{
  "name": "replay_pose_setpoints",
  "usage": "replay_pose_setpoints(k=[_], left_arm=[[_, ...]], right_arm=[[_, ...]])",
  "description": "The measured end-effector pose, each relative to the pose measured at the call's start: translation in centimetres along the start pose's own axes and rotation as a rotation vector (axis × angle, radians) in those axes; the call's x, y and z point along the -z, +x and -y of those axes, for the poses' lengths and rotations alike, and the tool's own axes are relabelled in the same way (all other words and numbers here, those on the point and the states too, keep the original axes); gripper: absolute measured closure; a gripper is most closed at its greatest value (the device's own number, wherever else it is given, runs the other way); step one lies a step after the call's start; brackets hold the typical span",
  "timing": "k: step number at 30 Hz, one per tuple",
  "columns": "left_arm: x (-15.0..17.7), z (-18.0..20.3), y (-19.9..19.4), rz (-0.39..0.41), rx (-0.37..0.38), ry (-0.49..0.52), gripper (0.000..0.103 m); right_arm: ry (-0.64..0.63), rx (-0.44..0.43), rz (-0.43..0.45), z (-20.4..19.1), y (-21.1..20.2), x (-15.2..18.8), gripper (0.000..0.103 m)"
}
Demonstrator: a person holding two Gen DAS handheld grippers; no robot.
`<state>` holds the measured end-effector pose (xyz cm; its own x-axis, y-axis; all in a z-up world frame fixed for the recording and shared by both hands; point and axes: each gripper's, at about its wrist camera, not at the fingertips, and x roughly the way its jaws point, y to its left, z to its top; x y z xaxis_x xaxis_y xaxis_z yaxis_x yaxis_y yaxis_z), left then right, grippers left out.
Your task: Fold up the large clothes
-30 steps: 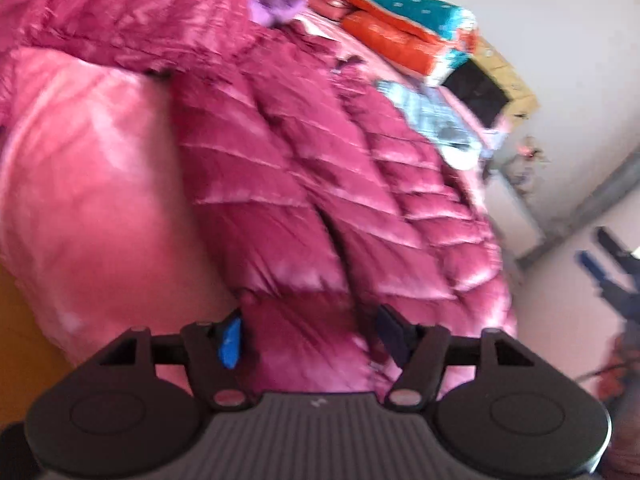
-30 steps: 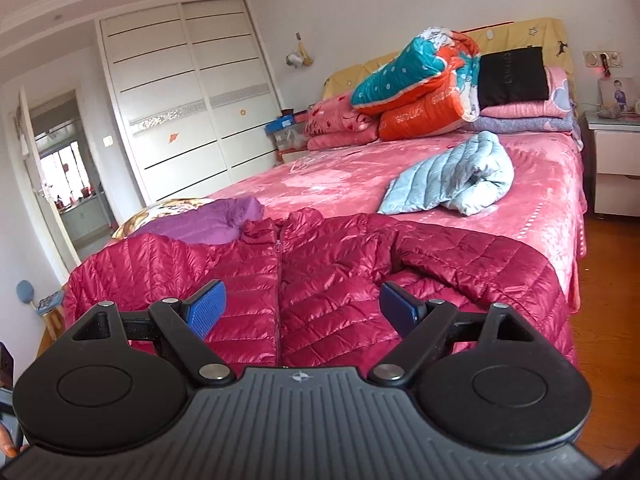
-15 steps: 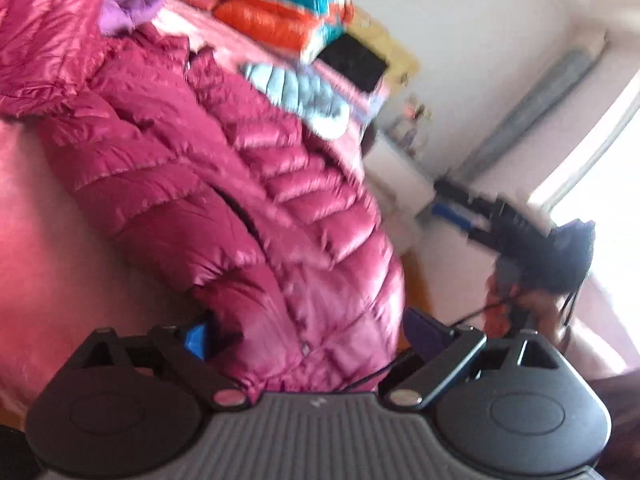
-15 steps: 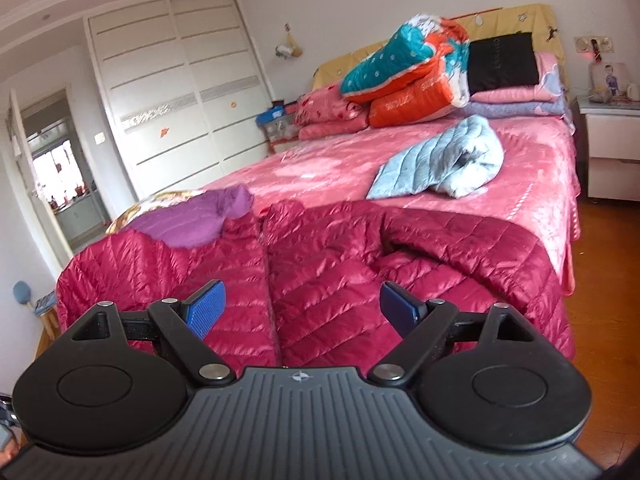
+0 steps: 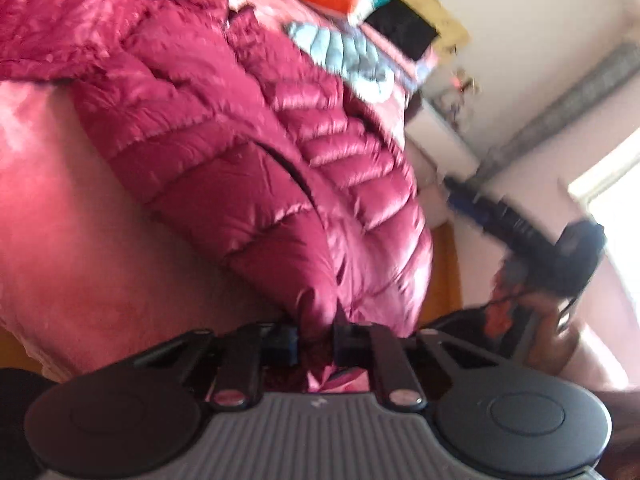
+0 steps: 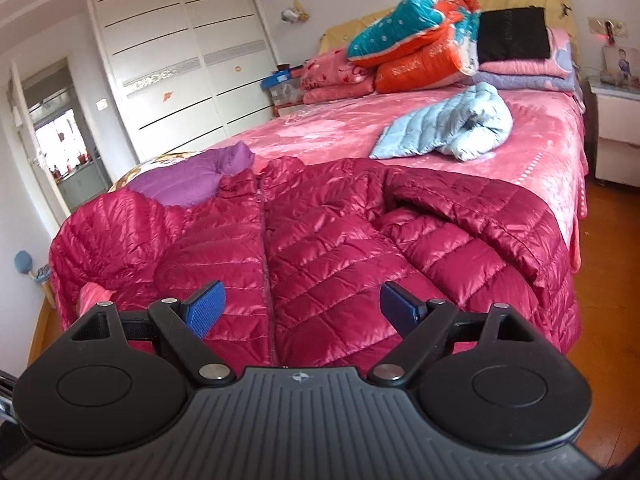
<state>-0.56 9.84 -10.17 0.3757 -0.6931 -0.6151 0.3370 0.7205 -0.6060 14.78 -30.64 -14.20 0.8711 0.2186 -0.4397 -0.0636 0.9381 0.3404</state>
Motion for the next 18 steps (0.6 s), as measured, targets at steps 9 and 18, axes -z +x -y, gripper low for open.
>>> replay_pose_setpoints(k=[9, 18], left_arm=[[1.0, 0.4, -4.1, -0.029, -0.156, -0.077, 0.096], [1.1, 3.3, -6.1, -0.011, -0.302, 0.041, 0.092]], right_arm=[[0.119, 0.044, -0.014, 2.5, 0.9, 0.8, 0.000], [0.333, 0.102, -0.015, 7.1, 2.5, 1.5, 0.000]])
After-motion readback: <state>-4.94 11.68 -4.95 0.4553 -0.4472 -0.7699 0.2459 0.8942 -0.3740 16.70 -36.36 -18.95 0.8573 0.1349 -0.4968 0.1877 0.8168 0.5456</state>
